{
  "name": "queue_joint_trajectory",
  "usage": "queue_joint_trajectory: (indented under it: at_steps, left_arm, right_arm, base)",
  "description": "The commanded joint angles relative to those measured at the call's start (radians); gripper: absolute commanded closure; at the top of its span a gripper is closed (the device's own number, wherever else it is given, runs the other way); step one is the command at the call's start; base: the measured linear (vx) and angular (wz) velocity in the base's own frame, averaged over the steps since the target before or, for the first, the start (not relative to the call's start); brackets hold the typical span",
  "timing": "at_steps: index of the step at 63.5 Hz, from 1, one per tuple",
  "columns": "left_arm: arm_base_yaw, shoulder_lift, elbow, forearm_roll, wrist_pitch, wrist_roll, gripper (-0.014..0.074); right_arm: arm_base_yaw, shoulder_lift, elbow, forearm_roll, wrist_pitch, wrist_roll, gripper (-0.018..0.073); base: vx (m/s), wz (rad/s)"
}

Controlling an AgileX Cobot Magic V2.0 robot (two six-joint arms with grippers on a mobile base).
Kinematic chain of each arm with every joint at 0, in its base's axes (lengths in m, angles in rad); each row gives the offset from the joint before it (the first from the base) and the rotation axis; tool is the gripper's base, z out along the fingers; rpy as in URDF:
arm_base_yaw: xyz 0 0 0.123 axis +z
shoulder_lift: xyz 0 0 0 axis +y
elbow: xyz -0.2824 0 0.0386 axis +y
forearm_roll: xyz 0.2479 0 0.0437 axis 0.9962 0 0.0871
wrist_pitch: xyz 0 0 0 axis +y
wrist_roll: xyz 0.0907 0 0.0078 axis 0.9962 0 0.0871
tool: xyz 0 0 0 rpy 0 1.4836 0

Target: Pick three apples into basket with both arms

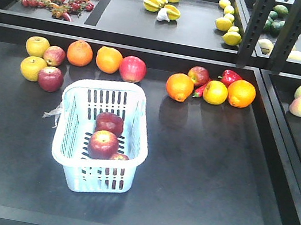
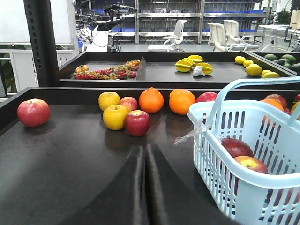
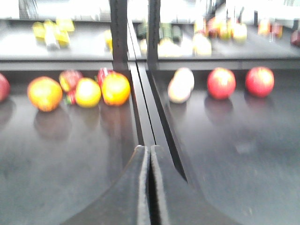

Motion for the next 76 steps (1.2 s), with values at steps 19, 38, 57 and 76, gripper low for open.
queue_joint_trajectory:
  at_steps: [19,38,57,76]
  left_arm:
    - [-0.005,-0.015,0.023,-0.006,-0.066,-0.007,0.0603]
    - [-0.005,-0.015,0.023,-0.006,-0.066,-0.007,0.0603]
    - [-0.005,-0.015,0.023,-0.006,-0.066,-0.007,0.0603]
    - [-0.005,-0.015,0.023,-0.006,-0.066,-0.007,0.0603]
  right_arm:
    - [-0.005,-0.267,0.165,0.050,-0.127,0.005,0.0568]
    - [-0.005,-0.270,0.249,0.072,-0.246,0.047,0.0568]
    - [0.074,-0.270,0.250,0.072,-0.246,-0.005,0.0568]
    - [0.133,-0.270,0.250,0.072,-0.246,-0.052,0.0568]
  base:
    - [0.00,0.00]
    - [0.00,0.00]
    - [0.00,0.00]
    - [0.00,0.00]
